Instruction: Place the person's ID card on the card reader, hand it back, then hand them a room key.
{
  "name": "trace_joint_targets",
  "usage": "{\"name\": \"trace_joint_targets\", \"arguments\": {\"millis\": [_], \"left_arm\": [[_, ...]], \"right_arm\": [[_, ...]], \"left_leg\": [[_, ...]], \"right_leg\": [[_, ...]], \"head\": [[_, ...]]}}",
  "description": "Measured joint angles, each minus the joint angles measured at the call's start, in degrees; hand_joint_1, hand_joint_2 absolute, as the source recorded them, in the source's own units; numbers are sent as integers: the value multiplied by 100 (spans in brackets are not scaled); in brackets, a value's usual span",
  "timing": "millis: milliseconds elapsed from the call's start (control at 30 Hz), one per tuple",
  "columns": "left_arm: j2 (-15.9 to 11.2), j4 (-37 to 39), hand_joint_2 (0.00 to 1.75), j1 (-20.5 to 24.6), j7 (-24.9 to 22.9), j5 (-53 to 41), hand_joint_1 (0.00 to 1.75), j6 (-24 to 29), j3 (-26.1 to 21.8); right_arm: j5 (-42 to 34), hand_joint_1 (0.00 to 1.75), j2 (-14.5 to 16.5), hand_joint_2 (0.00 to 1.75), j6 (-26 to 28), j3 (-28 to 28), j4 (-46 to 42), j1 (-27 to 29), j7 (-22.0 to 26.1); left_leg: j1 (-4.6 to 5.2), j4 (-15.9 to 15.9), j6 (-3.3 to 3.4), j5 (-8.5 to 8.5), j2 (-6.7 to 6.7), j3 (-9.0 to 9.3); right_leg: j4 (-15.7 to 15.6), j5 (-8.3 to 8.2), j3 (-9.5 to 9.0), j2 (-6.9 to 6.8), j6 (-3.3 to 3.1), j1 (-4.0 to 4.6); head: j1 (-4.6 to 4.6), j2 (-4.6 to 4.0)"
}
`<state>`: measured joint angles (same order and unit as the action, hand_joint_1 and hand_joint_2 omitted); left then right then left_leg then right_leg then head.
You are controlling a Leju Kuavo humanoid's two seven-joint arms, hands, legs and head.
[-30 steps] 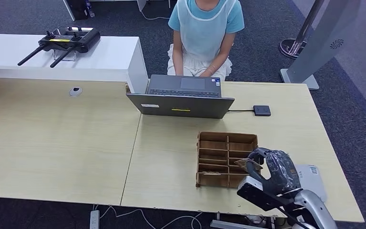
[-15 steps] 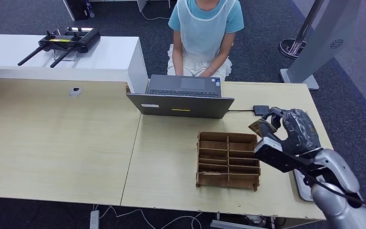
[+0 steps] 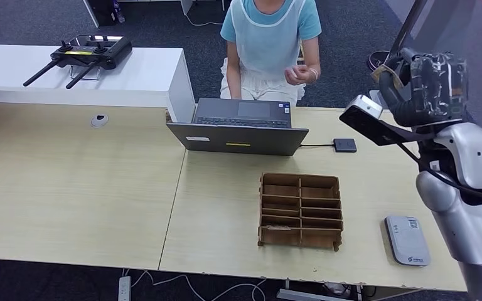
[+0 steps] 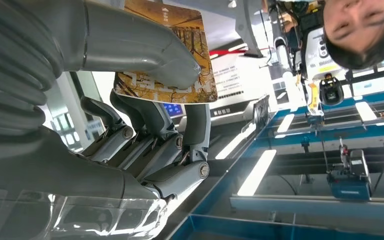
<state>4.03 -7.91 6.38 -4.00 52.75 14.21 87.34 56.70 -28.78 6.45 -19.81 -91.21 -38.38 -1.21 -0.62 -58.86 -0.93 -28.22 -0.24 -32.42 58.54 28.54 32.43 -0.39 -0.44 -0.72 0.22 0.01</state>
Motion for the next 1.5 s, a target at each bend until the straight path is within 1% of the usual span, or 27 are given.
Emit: {"name": "trace_joint_targets", "arguments": {"millis": [100, 167, 467, 567, 633, 767, 867, 933, 1000, 1100, 1133, 1167, 1233, 1267, 1300, 1400, 1500], "left_arm": [[-4, 0, 0, 15, 14, -86, 0, -9, 0], [-7, 0, 0, 22, 37, -151, 0, -15, 0], [-13, 0, 0, 27, 101, -341, 0, -37, 0], [-17, 0, 0, 40, 98, -462, 0, -44, 0], [-5, 0, 0, 55, -5, -496, 0, -151, 0], [88, 0, 0, 95, -385, -517, 0, -359, 0], [109, 0, 0, 120, -424, -549, 0, -373, 0], [101, 0, 0, 135, -423, -482, 0, -408, -1], [63, 0, 0, 188, -423, -346, 0, -533, -2], [-11, 0, 0, 309, -423, -225, 0, -721, -3], [-27, 0, 0, 336, -424, -200, 0, -740, -4], [-39, 0, 0, 351, -424, -175, 0, -748, -5], [-60, 0, 0, 349, -423, -130, 0, -749, -7], [-69, 0, 0, 340, -422, -111, 0, -746, -9], [-79, 0, 0, 330, -420, -93, 0, -744, -11], [-108, 0, 0, 304, -415, -40, 0, -739, -18], [-137, 0, 0, 289, -415, 24, 0, -738, -30]], "right_arm": [[-75, 175, 205, 175, -144, -177, 449, -543, 14], [-125, 175, 332, 175, -181, -272, 683, -780, 19], [-41, 175, 820, 175, -300, -680, 1592, -1545, -56], [124, 175, 1029, 175, -408, -836, 1981, -1822, -162], [195, 175, 1194, 175, -474, -952, 2316, -2014, -192], [353, 175, 1566, 175, -426, -1161, 3084, -2270, -271], [443, 175, 1787, 175, -280, -1264, 3616, -2369, -292], [475, 175, 1938, 175, -208, -1318, 3927, -2437, -213], [480, 175, 2125, 175, -185, -1368, 4250, -2550, -126], [471, 172, 2416, 175, -178, -1443, 4644, -2733, -132], [463, 164, 2490, 175, -171, -1462, 4742, -2778, -132], [455, 147, 2552, 175, -159, -1476, 4837, -2816, -128], [449, 123, 2642, 175, -132, -1497, 4991, -2880, -113], [448, 117, 2673, 175, -118, -1507, 5053, -2906, -100], [448, 93, 2696, 175, -103, -1518, 5102, -2928, -85], [448, 3, 2740, 175, -54, -1548, 5227, -2969, -43], [437, 0, 2760, 175, -15, -1562, 5314, -2979, -11]], "left_leg": [[-1, 0, -4, 4, -1, 3], [-1, 0, -5, 7, -7, 3], [-1, 0, -3, 10, -13, -5], [-1, 0, -4, 11, -11, -5], [-1, 0, -6, 13, -10, -4], [-1, 0, -4, 18, -13, -3], [-1, 0, -3, 20, -15, -4], [-1, 0, -3, 21, -18, -6], [-1, 0, -4, 22, -16, -7], [-2, 0, -4, 23, 0, -5], [-3, 0, -5, 23, 2, -4], [-4, 0, -5, 24, 1, -4], [-4, 0, -6, 25, -2, -5], [-4, 0, -6, 25, -2, -6], [-3, 0, -6, 25, -3, -6], [-2, 0, -6, 25, -2, -8], [-1, -1, -6, 25, -2, -8]], "right_leg": [[1, -2, 0, 0, 0, 0], [1, -2, 0, -5, 1, 0], [3, -3, 4, -9, 2, 0], [4, -3, 5, -7, 2, 0], [4, -5, 5, -7, -1, 1], [4, -8, 5, -8, -3, 1], [5, -11, 5, -9, 0, 1], [5, -12, 5, -11, 1, 1], [6, -13, 8, -8, 0, 1], [7, -18, 13, 4, -5, 1], [7, -18, 14, 5, -6, 1], [7, -18, 14, 4, -6, 1], [8, -18, 14, 2, -6, 2], [8, -18, 14, 1, -5, 3], [8, -18, 14, 1, -5, 3], [6, -18, 13, 1, -5, 2], [5, -20, 13, 2, -2, 1]], "head": [[0, 1], [-1, 0], [1, 0], [1, 0], [1, -1], [0, -1], [-1, 0], [1, 0], [2, -1], [0, 1], [-1, 1], [1, 0], [1, 0], [1, 0], [0, 1], [2, 0], [1, -1]]}}
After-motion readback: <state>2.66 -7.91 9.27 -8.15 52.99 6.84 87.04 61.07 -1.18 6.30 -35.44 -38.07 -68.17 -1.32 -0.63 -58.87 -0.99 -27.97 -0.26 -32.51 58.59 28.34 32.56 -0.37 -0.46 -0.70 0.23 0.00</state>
